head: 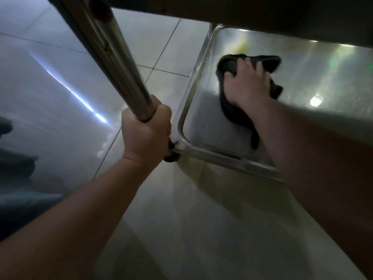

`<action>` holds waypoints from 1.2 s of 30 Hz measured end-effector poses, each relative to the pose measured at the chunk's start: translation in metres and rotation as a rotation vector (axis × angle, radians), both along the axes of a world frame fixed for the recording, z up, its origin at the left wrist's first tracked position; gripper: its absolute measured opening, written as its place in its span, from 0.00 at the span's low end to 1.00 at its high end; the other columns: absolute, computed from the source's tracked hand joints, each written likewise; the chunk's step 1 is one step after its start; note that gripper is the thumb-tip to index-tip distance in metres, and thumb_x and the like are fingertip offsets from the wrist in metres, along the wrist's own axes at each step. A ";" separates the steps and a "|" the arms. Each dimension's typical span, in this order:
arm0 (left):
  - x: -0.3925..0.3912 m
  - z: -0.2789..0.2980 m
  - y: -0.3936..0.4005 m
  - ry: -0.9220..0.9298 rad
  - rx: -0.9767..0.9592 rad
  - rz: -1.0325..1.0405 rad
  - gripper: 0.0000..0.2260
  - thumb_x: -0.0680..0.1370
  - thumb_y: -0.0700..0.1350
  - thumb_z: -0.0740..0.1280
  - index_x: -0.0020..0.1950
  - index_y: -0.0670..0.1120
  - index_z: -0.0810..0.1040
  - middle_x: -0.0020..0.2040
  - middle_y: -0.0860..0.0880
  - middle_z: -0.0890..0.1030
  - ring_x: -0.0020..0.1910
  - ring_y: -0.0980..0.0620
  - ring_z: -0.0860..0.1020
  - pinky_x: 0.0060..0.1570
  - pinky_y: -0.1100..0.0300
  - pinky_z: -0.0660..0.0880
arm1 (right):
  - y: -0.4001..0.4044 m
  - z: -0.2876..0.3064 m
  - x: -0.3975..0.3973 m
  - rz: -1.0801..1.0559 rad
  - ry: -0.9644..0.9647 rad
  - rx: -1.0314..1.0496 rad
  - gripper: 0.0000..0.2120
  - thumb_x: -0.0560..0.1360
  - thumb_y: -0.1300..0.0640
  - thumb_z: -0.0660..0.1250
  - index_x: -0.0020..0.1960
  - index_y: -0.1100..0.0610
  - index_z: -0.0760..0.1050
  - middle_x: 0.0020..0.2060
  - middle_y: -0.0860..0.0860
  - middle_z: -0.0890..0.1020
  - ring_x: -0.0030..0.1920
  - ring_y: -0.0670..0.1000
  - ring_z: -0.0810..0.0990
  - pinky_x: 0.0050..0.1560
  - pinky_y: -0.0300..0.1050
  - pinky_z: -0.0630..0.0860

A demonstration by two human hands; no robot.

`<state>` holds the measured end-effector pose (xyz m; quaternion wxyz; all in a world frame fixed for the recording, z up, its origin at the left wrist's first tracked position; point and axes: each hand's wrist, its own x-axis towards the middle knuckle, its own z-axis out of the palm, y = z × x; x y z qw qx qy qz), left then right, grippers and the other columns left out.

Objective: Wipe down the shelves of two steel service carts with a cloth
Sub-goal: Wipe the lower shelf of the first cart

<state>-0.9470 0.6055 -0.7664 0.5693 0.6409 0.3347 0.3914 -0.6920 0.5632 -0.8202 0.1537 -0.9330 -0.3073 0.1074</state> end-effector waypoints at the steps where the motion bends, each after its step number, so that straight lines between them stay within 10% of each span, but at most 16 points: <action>1: 0.000 0.000 0.000 0.002 0.001 0.000 0.07 0.66 0.46 0.66 0.29 0.50 0.71 0.25 0.51 0.71 0.25 0.51 0.71 0.29 0.60 0.72 | 0.020 0.001 -0.011 0.067 0.005 0.007 0.34 0.83 0.40 0.50 0.85 0.52 0.54 0.85 0.51 0.55 0.84 0.59 0.50 0.82 0.62 0.46; 11: -0.002 -0.008 0.003 0.013 0.004 -0.007 0.10 0.68 0.44 0.66 0.28 0.49 0.69 0.27 0.42 0.69 0.28 0.43 0.68 0.31 0.51 0.68 | -0.075 0.002 -0.092 0.824 0.015 0.047 0.30 0.81 0.35 0.53 0.81 0.42 0.63 0.81 0.41 0.64 0.82 0.47 0.57 0.82 0.52 0.51; 19: -0.003 -0.009 0.005 0.028 -0.024 -0.010 0.09 0.66 0.46 0.66 0.28 0.50 0.69 0.26 0.46 0.69 0.27 0.45 0.68 0.29 0.49 0.68 | 0.072 0.004 -0.036 0.126 0.109 0.030 0.32 0.82 0.35 0.45 0.85 0.42 0.53 0.85 0.46 0.53 0.85 0.56 0.47 0.82 0.62 0.42; 36: -0.002 -0.001 -0.007 0.068 -0.044 0.092 0.09 0.69 0.46 0.67 0.34 0.44 0.70 0.29 0.40 0.70 0.28 0.46 0.71 0.31 0.57 0.71 | -0.086 0.007 -0.151 0.605 0.039 -0.010 0.30 0.86 0.38 0.53 0.85 0.46 0.55 0.84 0.44 0.56 0.84 0.49 0.50 0.83 0.52 0.46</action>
